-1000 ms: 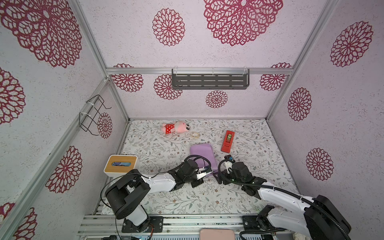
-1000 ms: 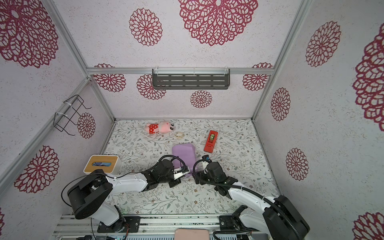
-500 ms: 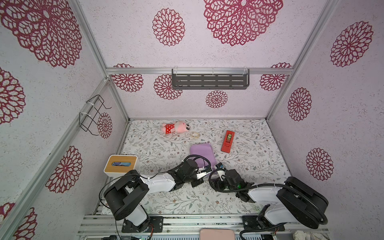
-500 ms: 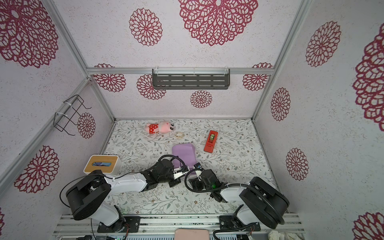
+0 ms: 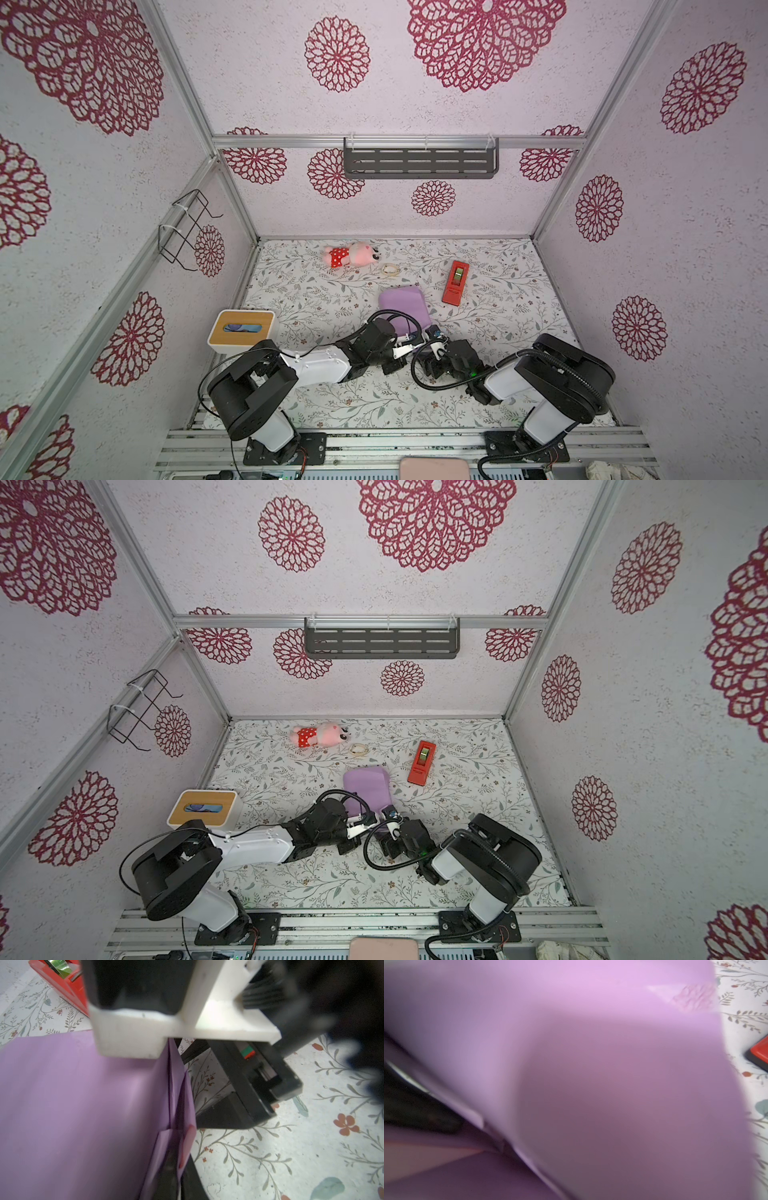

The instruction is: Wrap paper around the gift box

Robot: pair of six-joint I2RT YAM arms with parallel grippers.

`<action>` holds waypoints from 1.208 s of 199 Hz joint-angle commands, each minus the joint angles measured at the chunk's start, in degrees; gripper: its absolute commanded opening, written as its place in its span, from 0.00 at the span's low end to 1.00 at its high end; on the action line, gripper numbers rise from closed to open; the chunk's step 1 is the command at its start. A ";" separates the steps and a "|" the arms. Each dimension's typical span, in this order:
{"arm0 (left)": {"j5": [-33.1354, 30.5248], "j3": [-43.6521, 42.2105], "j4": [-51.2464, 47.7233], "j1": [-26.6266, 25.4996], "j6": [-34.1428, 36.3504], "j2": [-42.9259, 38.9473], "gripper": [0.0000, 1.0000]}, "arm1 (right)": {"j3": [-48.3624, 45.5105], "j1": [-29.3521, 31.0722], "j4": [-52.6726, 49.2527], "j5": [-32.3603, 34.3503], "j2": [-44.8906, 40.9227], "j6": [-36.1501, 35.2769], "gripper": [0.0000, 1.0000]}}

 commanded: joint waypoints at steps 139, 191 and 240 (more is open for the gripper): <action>-2.12 -5.65 0.85 0.45 3.97 -10.43 0.57 | -2.44 0.09 18.30 2.30 7.03 3.84 0.61; -6.42 -10.42 7.75 1.44 10.39 -13.34 0.90 | -1.89 0.11 18.99 1.87 7.99 4.72 0.59; -10.33 -9.22 9.51 2.08 19.16 -9.70 0.98 | -1.63 0.04 18.71 1.97 8.19 4.98 0.57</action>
